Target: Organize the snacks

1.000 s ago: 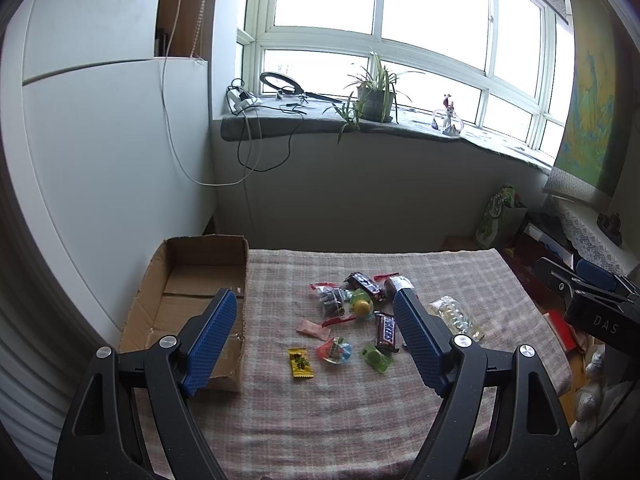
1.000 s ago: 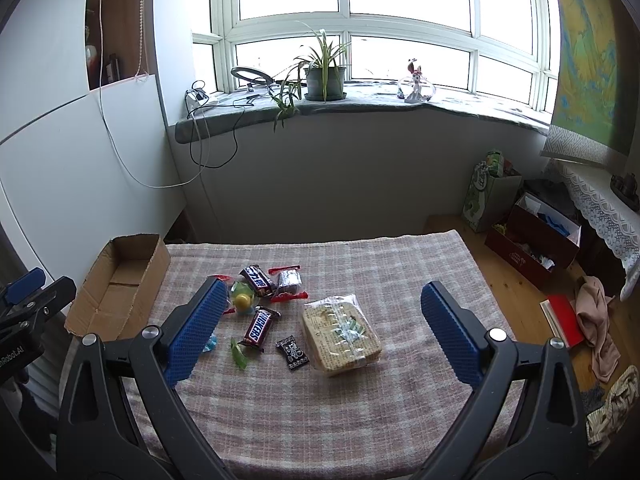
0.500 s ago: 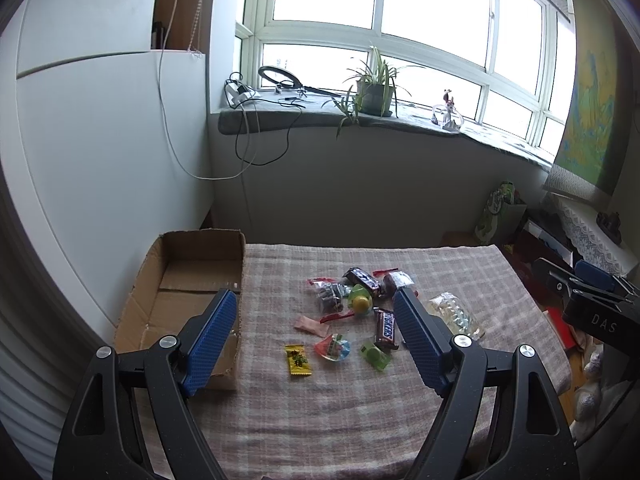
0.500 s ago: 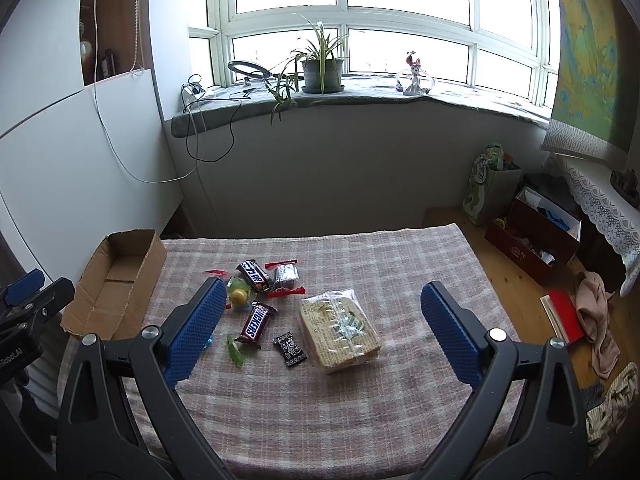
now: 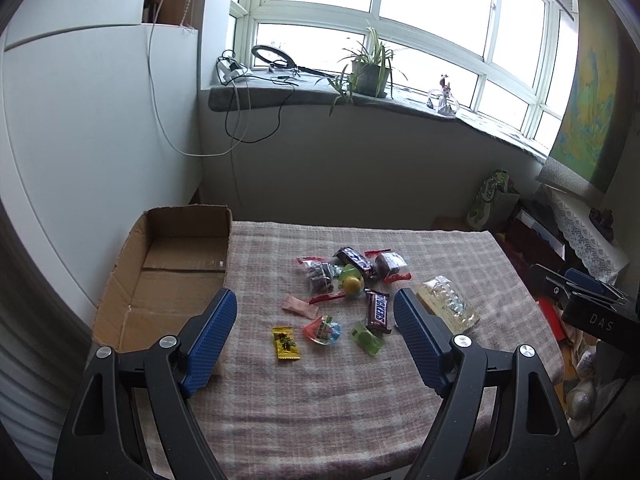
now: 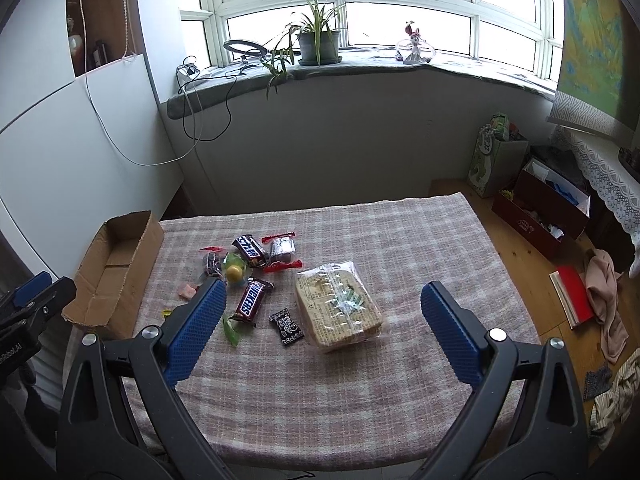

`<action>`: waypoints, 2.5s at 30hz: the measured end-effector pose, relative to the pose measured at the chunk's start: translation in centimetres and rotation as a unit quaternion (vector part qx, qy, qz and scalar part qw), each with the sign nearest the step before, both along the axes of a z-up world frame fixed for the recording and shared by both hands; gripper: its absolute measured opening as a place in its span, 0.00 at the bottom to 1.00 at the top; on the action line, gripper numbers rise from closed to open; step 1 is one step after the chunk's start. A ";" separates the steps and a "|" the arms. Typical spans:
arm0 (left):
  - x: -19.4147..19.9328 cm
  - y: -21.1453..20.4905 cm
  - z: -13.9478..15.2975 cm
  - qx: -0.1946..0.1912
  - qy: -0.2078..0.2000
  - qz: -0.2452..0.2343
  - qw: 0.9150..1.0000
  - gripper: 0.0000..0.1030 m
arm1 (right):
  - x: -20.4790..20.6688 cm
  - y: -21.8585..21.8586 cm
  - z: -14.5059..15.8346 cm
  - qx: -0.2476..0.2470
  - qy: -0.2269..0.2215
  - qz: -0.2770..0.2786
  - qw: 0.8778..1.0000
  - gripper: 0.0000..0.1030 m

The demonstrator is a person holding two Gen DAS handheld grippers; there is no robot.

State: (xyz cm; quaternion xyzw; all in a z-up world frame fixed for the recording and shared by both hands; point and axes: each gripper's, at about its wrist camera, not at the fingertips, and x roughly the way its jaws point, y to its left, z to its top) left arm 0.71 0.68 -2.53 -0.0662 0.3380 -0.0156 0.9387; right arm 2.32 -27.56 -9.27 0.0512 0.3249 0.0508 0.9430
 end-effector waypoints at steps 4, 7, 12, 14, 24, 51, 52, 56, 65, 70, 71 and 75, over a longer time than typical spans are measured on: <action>0.2 0.1 -0.6 -0.015 0.013 -0.008 1.000 0.78 | 0.4 -1.5 -1.0 0.024 0.019 0.001 1.000 0.97; 0.5 0.1 -1.2 -0.033 0.024 -0.016 0.999 0.78 | 1.0 -2.9 -1.9 0.050 0.038 0.001 0.998 0.97; 1.3 -0.3 -2.3 -0.057 0.048 -0.035 0.997 0.73 | 2.4 -4.6 -3.6 0.086 0.074 0.012 0.993 0.93; 1.6 -0.7 -2.8 -0.069 0.059 -0.047 0.995 0.69 | 3.1 -5.0 -4.4 0.094 0.088 0.019 0.992 0.92; 4.8 -3.3 -5.6 -0.132 0.119 -0.097 0.979 0.61 | 7.5 -6.9 -7.6 0.165 0.154 0.070 0.972 0.88; 12.7 -12.9 -13.1 -0.184 0.218 -0.175 0.942 0.55 | 17.7 -6.9 -15.5 0.202 0.266 0.155 0.930 0.71; 12.9 -13.1 -13.3 -0.185 0.220 -0.175 0.942 0.55 | 17.8 -6.9 -15.7 0.206 0.269 0.158 0.927 0.71; 13.3 -13.3 -14.1 -0.188 0.230 -0.175 0.939 0.55 | 18.1 -6.7 -16.3 0.211 0.276 0.170 0.922 0.68; 14.0 -13.7 -15.0 -0.193 0.240 -0.170 0.936 0.53 | 18.2 -6.8 -17.6 0.222 0.290 0.190 0.911 0.63; 14.1 -14.1 -14.8 -0.184 0.235 -0.177 0.938 0.52 | 18.0 -7.2 -17.6 0.236 0.291 0.193 0.907 0.59; 14.0 -14.0 -14.8 -0.182 0.234 -0.178 0.938 0.52 | 18.0 -7.2 -17.6 0.238 0.291 0.191 0.907 0.57; 14.1 -14.3 -14.6 -0.175 0.225 -0.181 0.941 0.52 | 17.6 -7.6 -17.1 0.239 0.288 0.187 0.908 0.54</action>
